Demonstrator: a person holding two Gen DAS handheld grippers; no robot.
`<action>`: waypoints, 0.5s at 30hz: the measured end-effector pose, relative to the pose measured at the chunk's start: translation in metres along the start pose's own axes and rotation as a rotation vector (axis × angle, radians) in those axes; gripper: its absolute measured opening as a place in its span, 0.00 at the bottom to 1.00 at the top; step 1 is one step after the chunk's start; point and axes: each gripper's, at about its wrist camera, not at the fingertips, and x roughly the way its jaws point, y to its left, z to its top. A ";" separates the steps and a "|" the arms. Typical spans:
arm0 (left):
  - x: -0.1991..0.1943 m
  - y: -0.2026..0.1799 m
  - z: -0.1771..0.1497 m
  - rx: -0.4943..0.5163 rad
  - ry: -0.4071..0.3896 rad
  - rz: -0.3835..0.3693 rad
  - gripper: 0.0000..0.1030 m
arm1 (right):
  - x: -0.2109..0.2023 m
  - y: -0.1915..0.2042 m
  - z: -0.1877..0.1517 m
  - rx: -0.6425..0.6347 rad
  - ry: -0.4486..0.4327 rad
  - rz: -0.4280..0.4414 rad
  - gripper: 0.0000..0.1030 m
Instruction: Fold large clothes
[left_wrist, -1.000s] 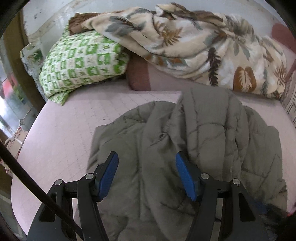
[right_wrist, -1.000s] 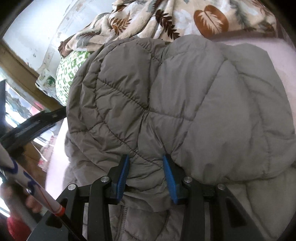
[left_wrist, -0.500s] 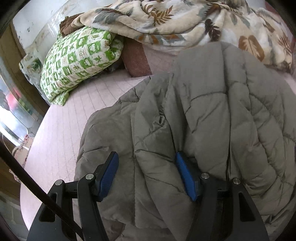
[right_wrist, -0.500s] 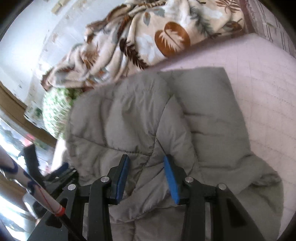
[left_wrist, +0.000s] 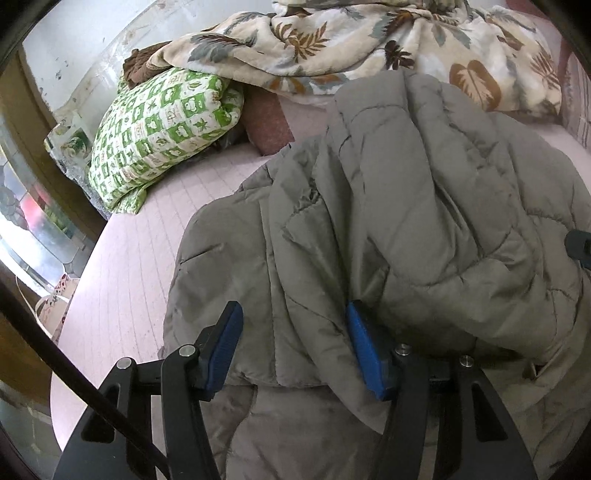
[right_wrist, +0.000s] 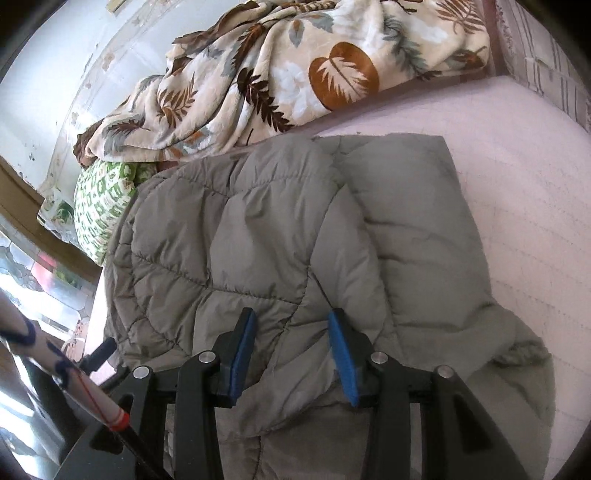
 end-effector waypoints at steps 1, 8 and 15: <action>-0.001 0.001 0.001 -0.006 0.005 -0.006 0.57 | 0.000 0.000 0.000 -0.004 0.001 0.000 0.43; -0.016 0.004 -0.002 0.003 0.009 -0.032 0.57 | -0.007 0.002 0.000 0.000 -0.009 -0.002 0.43; -0.017 -0.002 -0.010 0.014 0.016 -0.029 0.57 | -0.018 0.007 -0.011 -0.030 -0.032 -0.024 0.45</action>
